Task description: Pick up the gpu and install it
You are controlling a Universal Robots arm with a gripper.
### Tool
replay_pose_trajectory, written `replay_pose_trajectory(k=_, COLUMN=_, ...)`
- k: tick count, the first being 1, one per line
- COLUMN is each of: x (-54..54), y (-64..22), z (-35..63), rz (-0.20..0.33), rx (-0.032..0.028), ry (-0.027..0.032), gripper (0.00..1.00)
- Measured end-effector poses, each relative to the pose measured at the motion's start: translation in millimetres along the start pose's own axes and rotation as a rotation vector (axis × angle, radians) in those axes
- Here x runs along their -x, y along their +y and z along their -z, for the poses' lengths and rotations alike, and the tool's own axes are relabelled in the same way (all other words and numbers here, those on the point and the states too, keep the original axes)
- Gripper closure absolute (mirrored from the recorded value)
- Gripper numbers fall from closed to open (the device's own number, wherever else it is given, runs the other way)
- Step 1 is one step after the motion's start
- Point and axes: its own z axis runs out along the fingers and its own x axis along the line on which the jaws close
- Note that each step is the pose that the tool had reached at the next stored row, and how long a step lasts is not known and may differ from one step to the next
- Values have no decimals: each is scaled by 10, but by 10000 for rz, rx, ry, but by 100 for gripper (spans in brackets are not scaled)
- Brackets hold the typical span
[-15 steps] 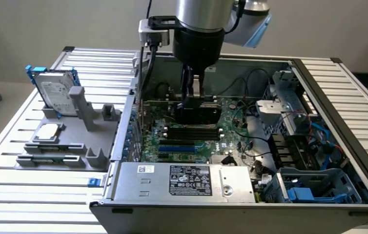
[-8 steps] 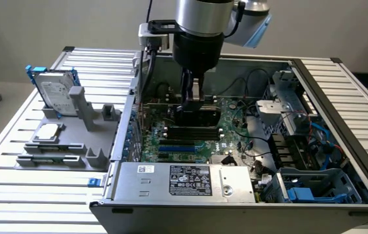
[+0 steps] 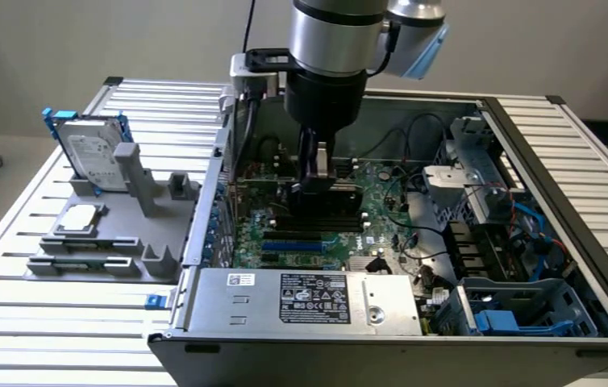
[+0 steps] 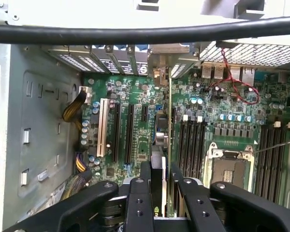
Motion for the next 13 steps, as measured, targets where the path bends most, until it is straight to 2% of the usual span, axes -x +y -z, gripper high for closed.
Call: replay_pose_trajectory(k=13, x=-33, y=17, z=-224, rz=1, rx=-1, ry=-19, gripper=74)
